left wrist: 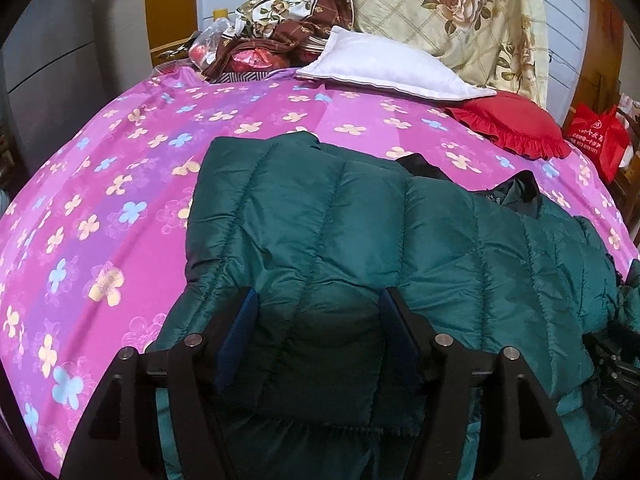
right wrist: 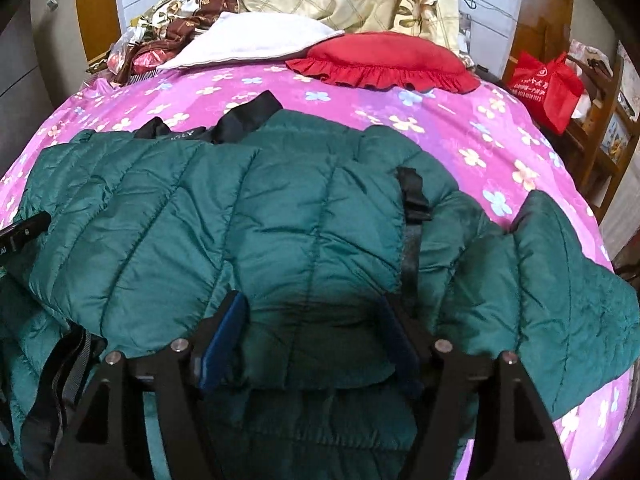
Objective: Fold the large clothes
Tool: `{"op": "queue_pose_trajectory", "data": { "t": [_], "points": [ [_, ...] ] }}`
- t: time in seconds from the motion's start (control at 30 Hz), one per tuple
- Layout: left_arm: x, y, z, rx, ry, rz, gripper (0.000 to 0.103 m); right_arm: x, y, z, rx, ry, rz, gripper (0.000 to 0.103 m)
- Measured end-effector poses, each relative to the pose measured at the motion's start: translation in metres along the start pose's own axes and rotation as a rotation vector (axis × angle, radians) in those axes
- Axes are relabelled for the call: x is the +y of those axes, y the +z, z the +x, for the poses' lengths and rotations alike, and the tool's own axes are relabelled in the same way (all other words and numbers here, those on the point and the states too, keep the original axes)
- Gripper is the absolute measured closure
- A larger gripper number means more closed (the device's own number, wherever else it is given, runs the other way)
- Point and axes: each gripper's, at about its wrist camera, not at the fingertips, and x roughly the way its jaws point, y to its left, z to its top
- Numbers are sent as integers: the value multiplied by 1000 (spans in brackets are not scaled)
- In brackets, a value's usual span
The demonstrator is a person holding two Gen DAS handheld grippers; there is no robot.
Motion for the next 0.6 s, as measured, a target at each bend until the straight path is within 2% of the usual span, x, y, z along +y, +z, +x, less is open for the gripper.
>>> {"op": "queue_pose_trajectory", "data": {
  "t": [0.47,0.6],
  "points": [
    [-1,-3,-12,27,-10,12,58,2,-3,-15,22,-10,11,30],
    [0,-7,-28,24,-28,0,58,-2,-6,-38,-28,21,51,29]
  ]
}}
